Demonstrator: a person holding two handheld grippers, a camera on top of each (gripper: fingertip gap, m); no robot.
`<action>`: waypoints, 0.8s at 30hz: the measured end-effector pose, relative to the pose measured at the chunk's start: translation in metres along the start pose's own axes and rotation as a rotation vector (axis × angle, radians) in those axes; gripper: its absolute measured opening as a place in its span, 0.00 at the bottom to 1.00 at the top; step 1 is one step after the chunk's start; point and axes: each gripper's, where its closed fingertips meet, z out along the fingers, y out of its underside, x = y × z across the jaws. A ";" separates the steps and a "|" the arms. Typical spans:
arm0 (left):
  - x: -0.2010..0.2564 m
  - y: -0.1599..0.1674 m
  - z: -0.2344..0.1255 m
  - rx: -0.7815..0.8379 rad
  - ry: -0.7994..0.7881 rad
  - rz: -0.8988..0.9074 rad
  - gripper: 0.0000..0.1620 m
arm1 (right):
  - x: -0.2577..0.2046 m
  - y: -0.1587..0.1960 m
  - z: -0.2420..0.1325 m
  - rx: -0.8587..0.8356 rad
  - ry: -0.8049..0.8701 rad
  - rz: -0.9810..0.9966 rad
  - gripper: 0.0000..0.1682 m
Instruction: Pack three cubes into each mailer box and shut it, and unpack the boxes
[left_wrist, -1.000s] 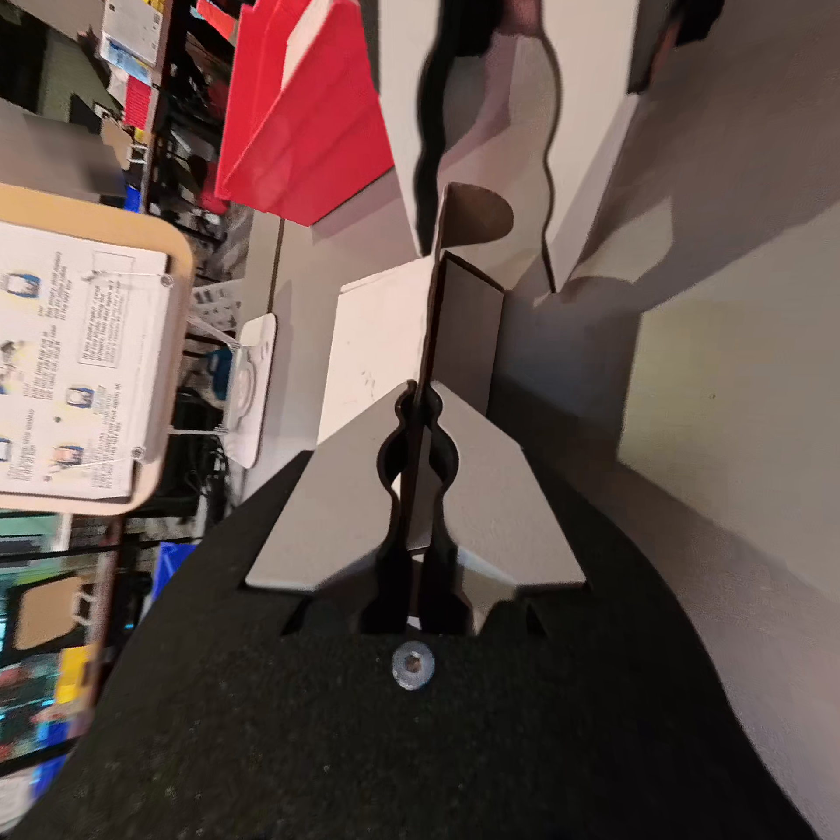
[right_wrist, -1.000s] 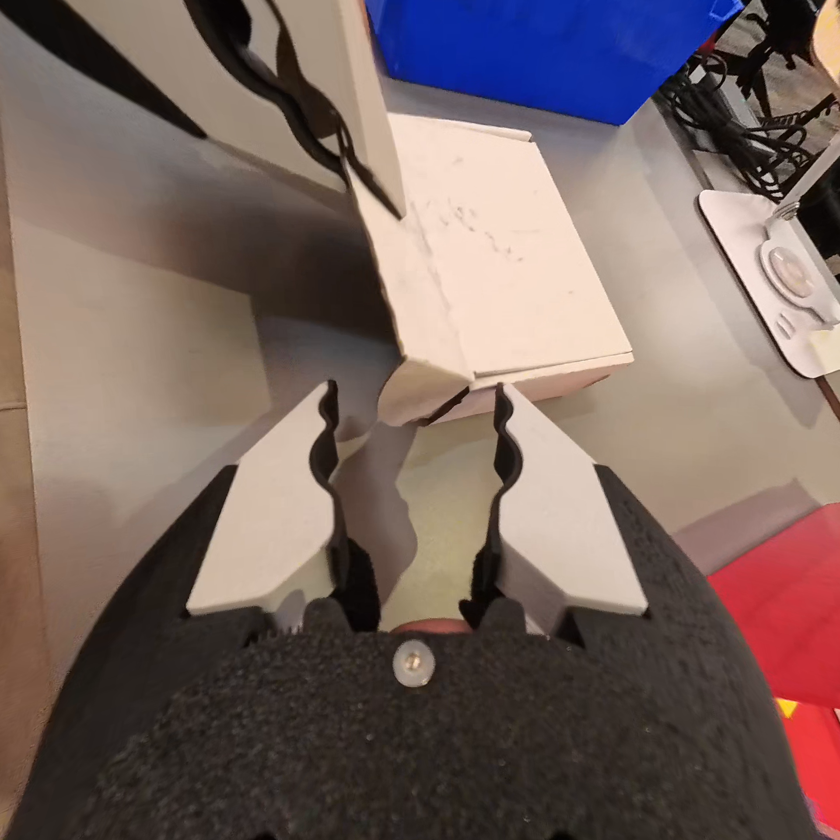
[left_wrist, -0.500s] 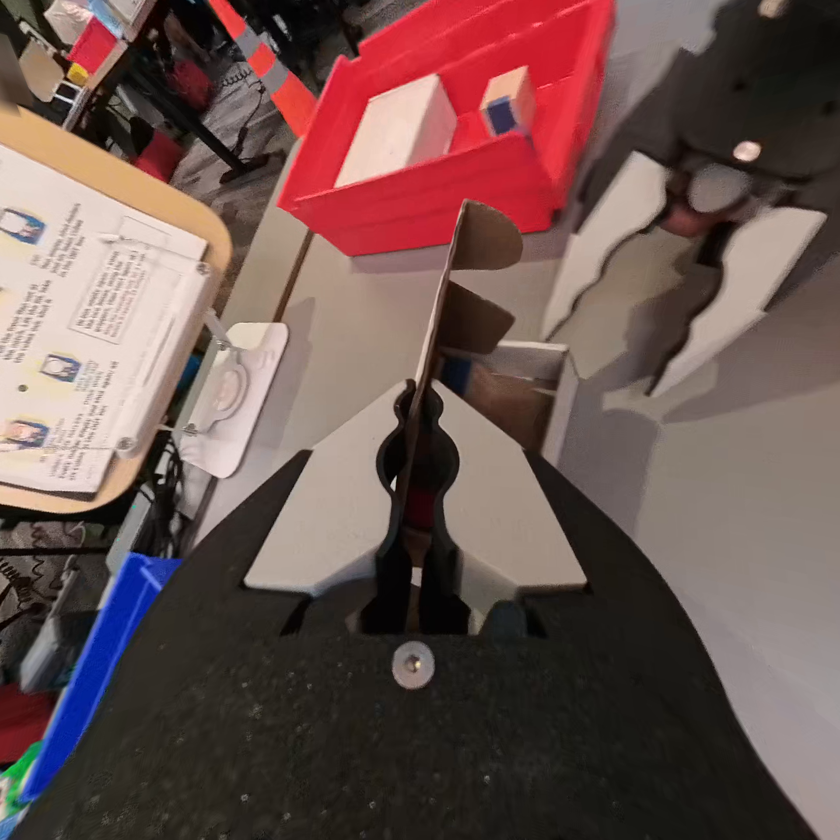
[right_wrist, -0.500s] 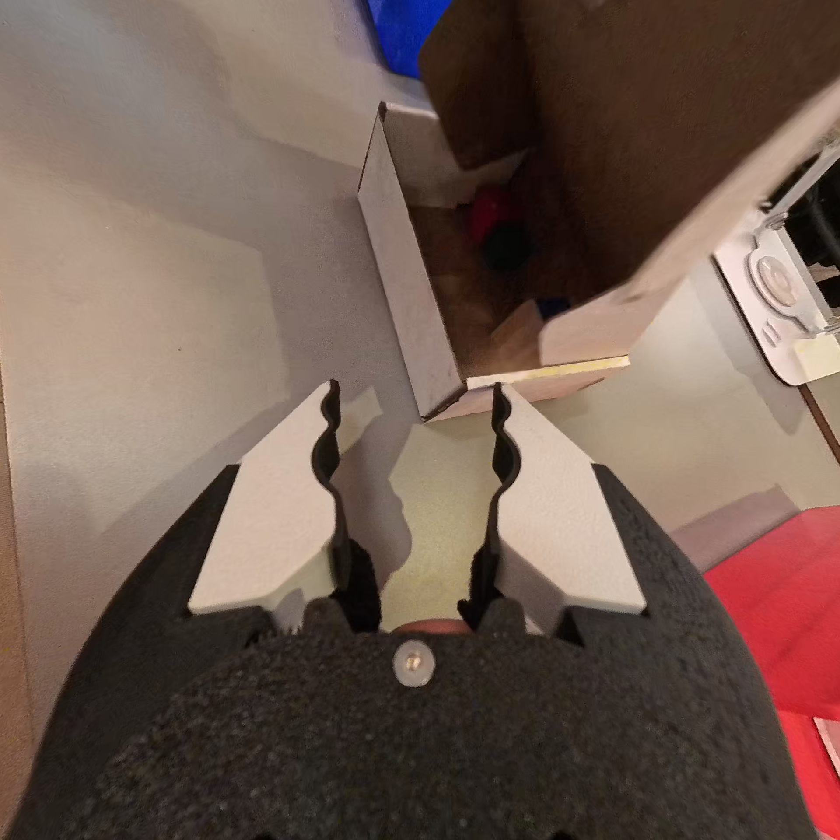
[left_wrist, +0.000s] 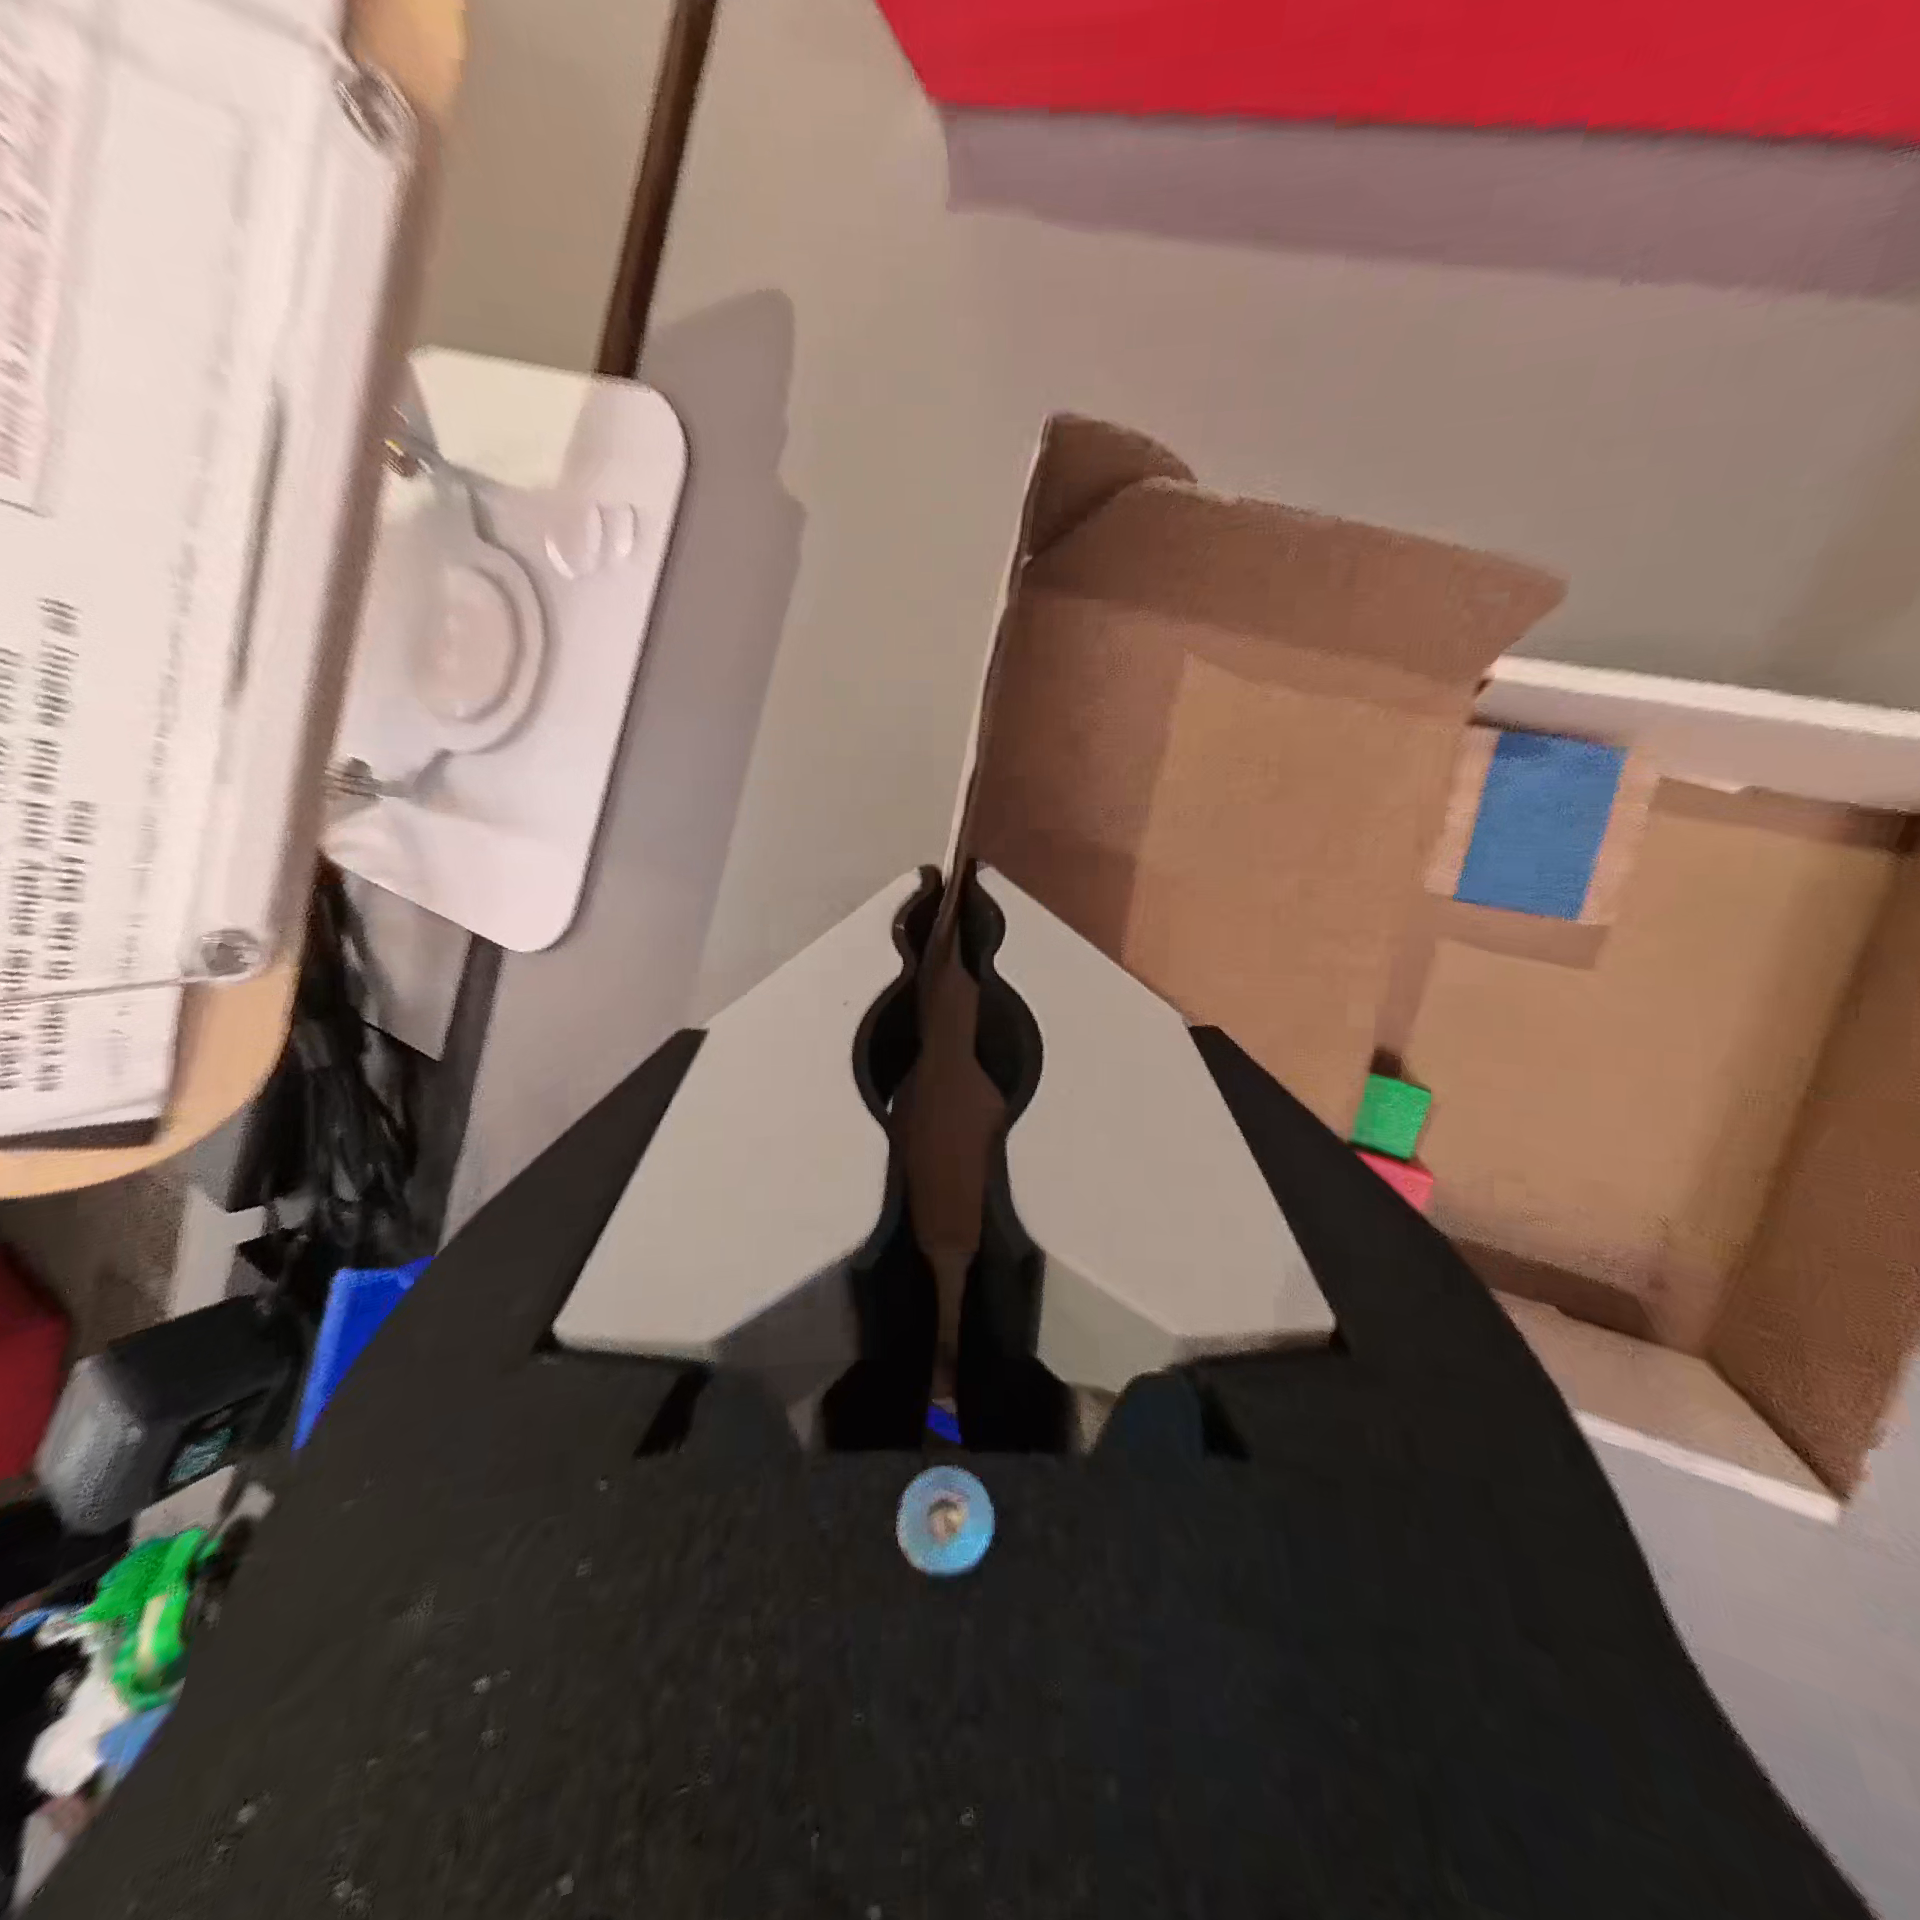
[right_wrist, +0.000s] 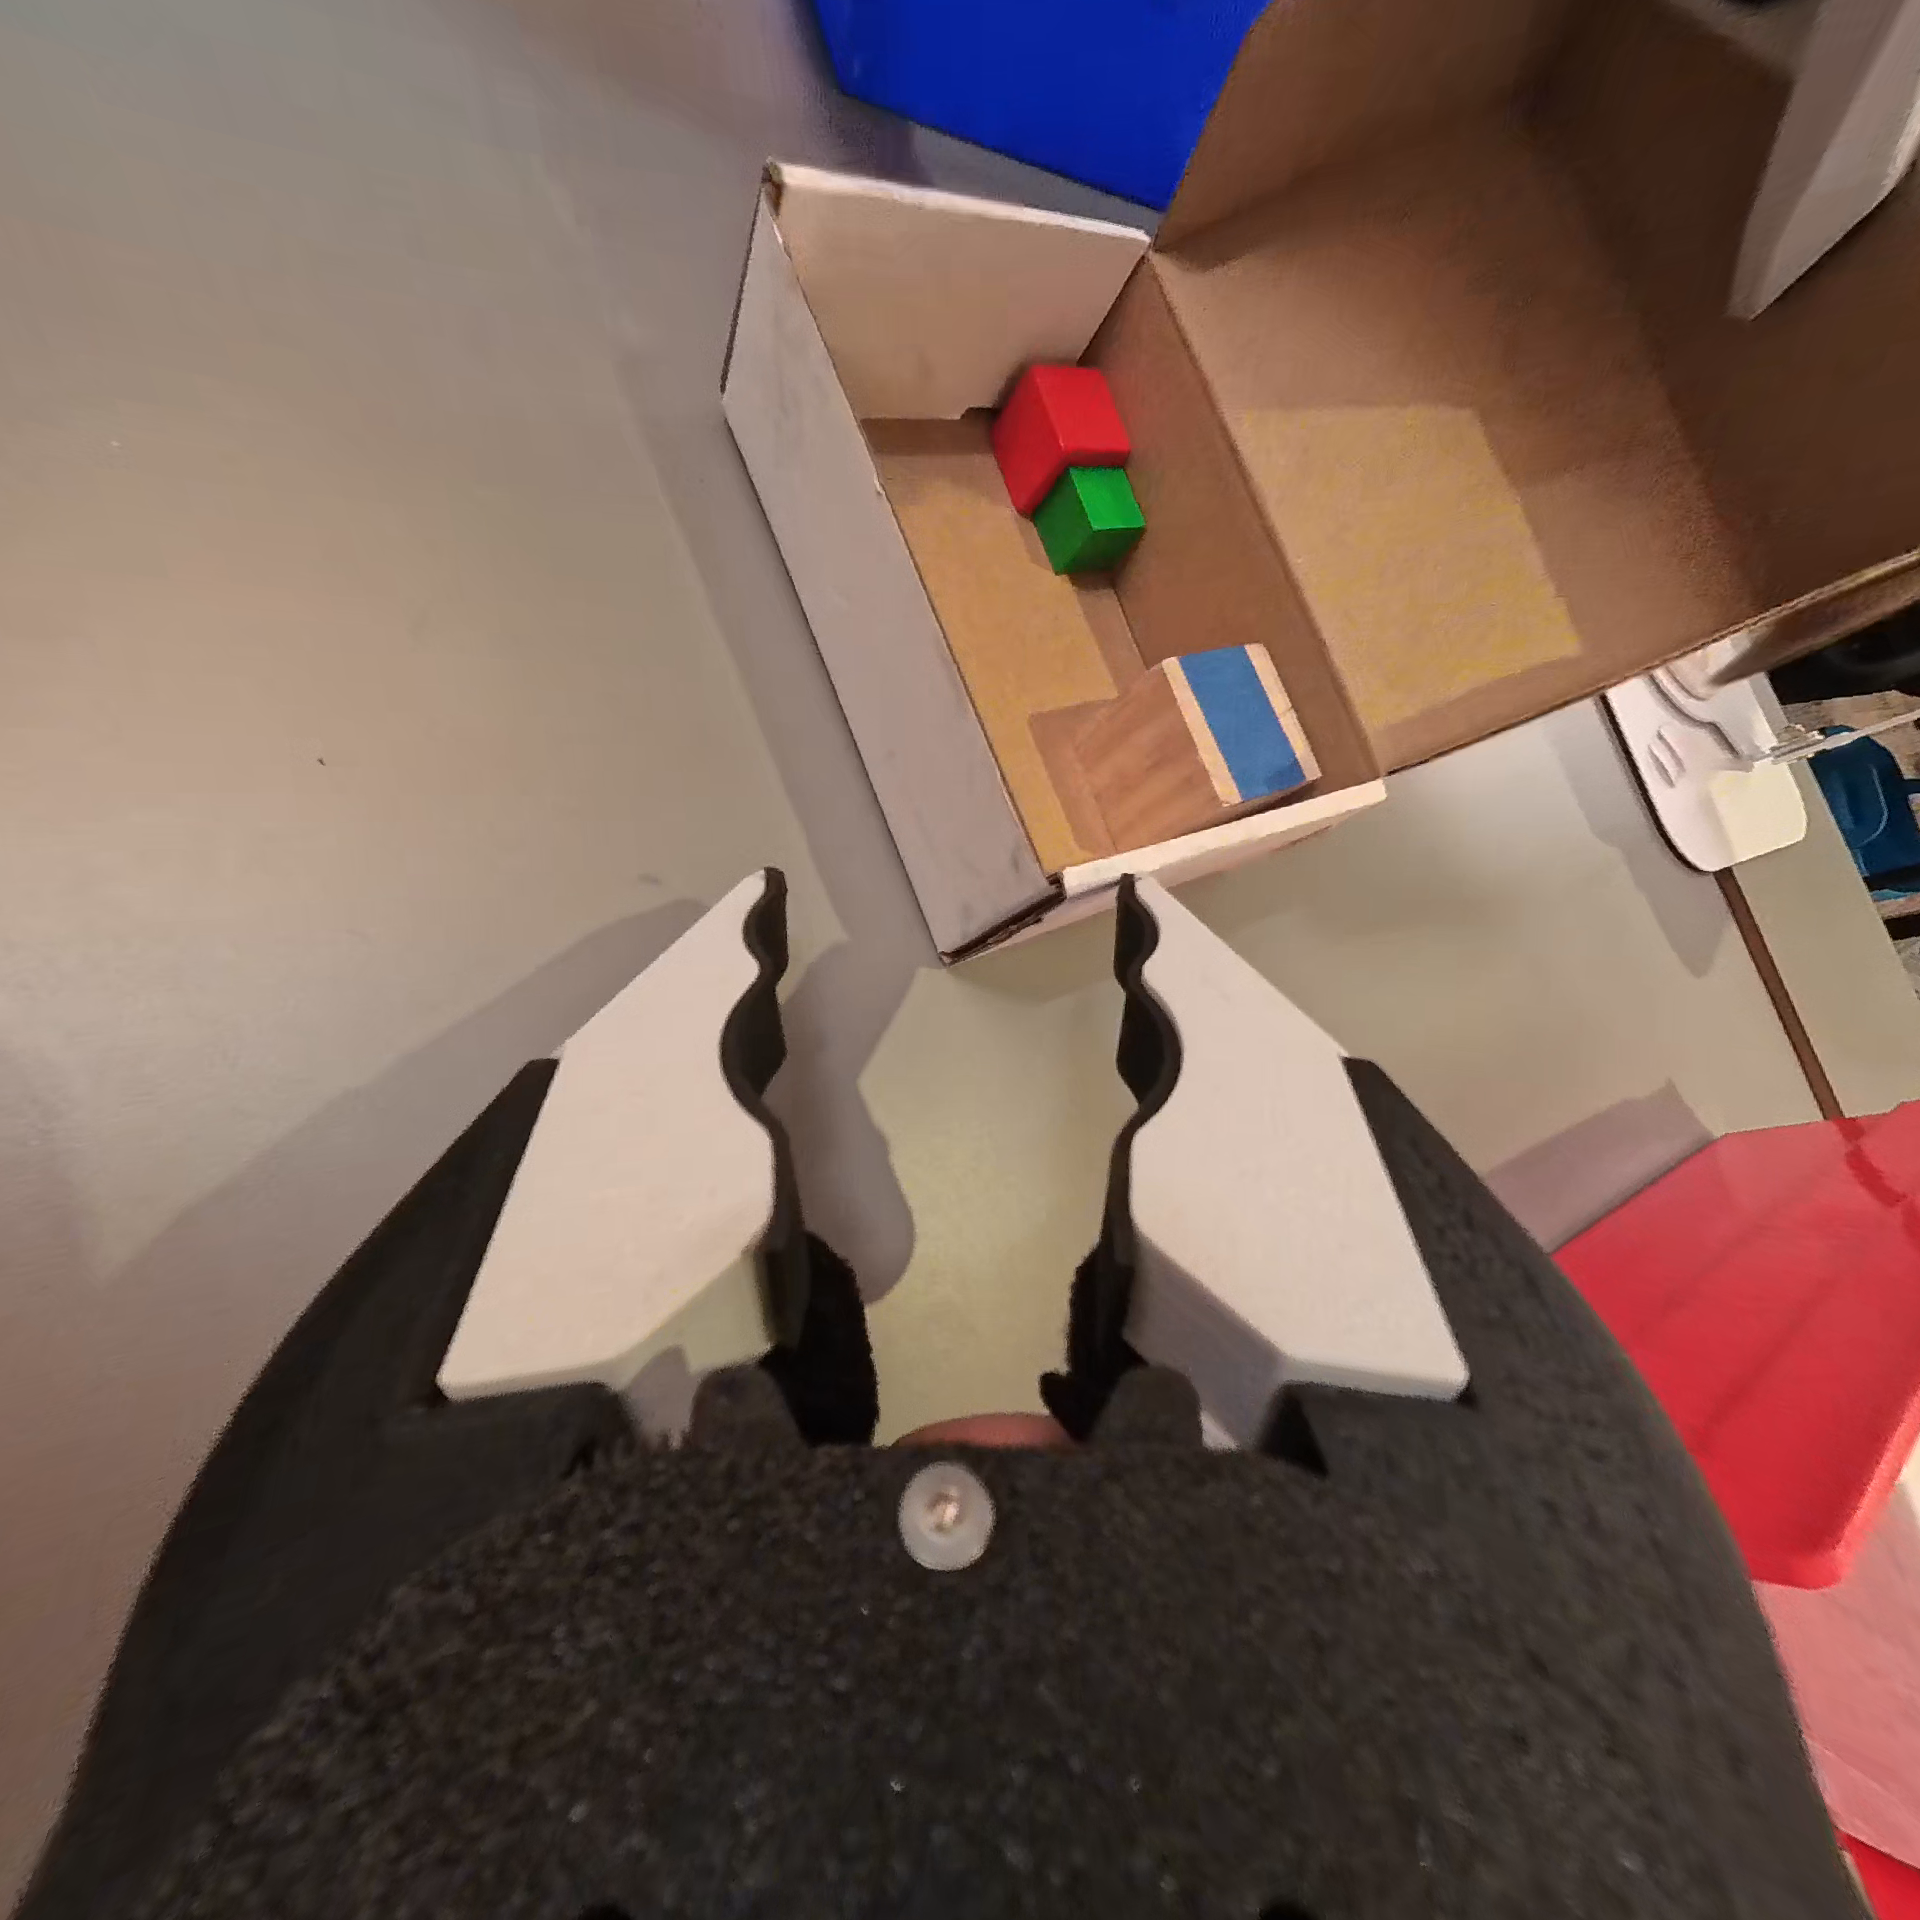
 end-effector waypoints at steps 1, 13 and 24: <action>-0.001 0.007 0.010 -0.028 0.025 -0.007 0.00 | 0.000 0.000 0.000 -0.001 0.001 -0.005 0.38; 0.002 0.025 0.042 -0.089 0.119 -0.026 0.01 | -0.002 -0.003 0.002 -0.002 0.010 -0.011 0.37; 0.020 0.005 -0.086 0.245 -0.061 -0.087 0.36 | 0.011 0.010 0.002 -0.057 0.050 -0.040 0.36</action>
